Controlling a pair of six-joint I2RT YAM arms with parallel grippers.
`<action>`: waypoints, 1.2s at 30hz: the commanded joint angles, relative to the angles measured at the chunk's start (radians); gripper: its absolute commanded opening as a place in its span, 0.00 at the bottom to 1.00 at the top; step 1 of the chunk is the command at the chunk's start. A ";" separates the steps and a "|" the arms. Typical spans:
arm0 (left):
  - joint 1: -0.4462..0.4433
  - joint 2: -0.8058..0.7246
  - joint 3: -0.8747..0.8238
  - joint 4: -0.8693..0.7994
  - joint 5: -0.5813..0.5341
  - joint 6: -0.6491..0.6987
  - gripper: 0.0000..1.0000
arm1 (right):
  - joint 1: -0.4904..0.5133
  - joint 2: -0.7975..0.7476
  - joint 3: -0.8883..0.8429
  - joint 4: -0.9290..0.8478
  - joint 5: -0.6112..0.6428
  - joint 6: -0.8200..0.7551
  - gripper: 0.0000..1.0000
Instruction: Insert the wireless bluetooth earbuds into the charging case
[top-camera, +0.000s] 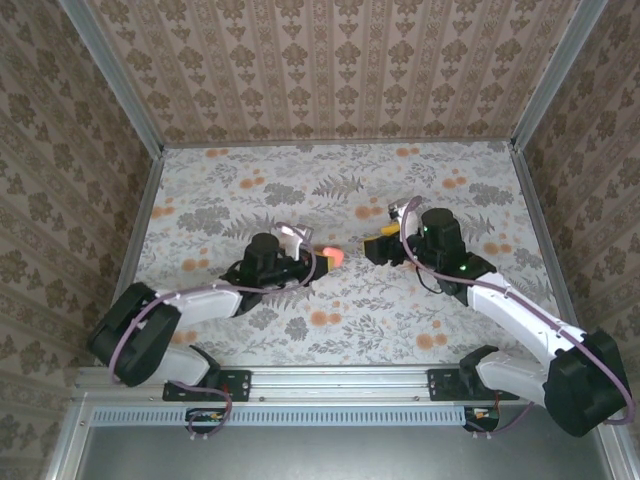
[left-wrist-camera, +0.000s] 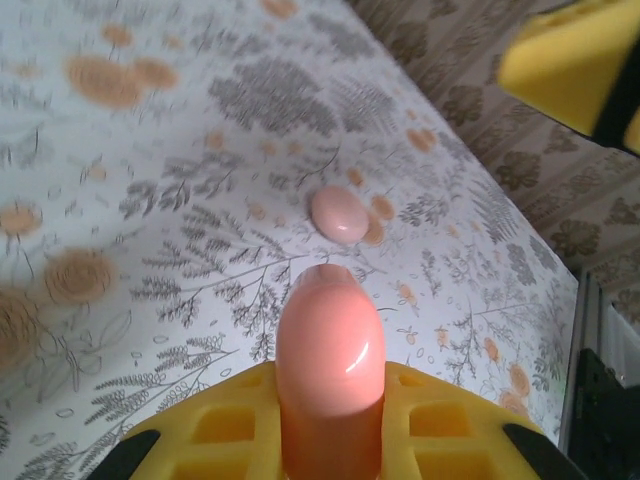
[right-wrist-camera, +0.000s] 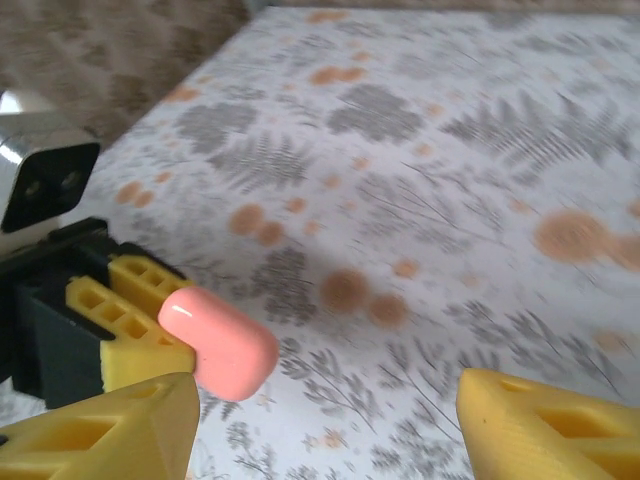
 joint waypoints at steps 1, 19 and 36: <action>-0.018 0.074 0.070 -0.047 -0.076 -0.188 0.07 | -0.023 -0.009 -0.002 -0.080 0.096 0.124 0.70; -0.017 0.351 0.290 -0.229 -0.051 -0.336 0.15 | -0.042 -0.070 -0.076 -0.083 0.122 0.161 0.71; 0.026 0.234 0.275 -0.506 -0.164 -0.250 0.50 | -0.050 -0.098 -0.088 -0.095 0.162 0.145 0.75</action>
